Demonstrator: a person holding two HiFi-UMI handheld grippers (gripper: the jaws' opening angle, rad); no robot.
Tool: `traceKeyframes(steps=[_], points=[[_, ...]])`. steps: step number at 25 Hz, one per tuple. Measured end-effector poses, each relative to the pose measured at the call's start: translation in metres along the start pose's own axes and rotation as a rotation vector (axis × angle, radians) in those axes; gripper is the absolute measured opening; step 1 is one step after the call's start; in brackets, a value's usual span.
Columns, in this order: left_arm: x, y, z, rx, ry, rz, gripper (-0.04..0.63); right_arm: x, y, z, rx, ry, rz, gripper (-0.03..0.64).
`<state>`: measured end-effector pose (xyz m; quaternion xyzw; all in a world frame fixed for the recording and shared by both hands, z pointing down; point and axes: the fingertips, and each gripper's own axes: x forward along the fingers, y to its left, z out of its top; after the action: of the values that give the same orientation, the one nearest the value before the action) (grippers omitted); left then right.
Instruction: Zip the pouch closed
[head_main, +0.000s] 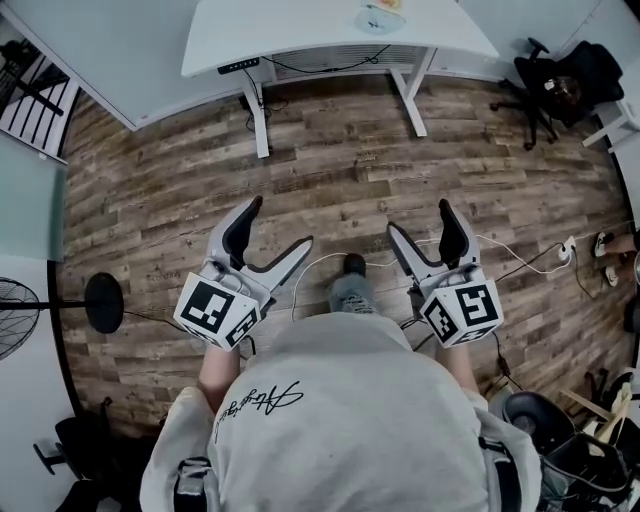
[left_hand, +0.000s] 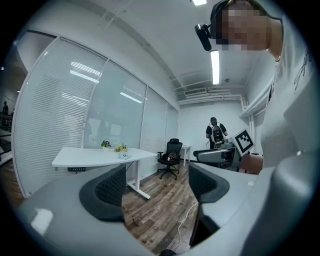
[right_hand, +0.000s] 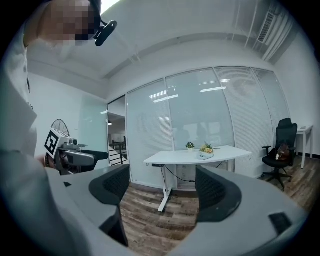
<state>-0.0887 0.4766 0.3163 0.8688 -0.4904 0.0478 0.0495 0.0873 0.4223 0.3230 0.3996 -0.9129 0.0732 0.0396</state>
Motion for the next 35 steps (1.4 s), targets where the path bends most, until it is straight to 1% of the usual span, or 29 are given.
traceKeyframes(steps=[3, 16, 23, 28, 32, 35], points=[[0.028, 0.012, 0.009, -0.005, -0.011, 0.007, 0.377, 0.022, -0.022, 0.007, 0.0, 0.003, 0.013, 0.393], [0.116, 0.063, 0.028, -0.009, -0.019, 0.045, 0.377, 0.106, -0.088, 0.032, -0.012, 0.012, 0.08, 0.393], [0.176, 0.069, 0.037, -0.012, -0.033, 0.001, 0.377, 0.125, -0.136, 0.037, -0.011, 0.016, 0.054, 0.393], [0.211, 0.065, 0.041, -0.01, -0.042, -0.03, 0.377, 0.132, -0.167, 0.037, -0.007, 0.018, 0.042, 0.393], [0.225, 0.066, 0.039, -0.024, -0.043, -0.018, 0.377, 0.138, -0.182, 0.035, 0.001, 0.028, 0.051, 0.391], [0.226, 0.067, 0.035, -0.031, -0.034, -0.006, 0.377, 0.145, -0.182, 0.03, 0.009, 0.035, 0.076, 0.391]])
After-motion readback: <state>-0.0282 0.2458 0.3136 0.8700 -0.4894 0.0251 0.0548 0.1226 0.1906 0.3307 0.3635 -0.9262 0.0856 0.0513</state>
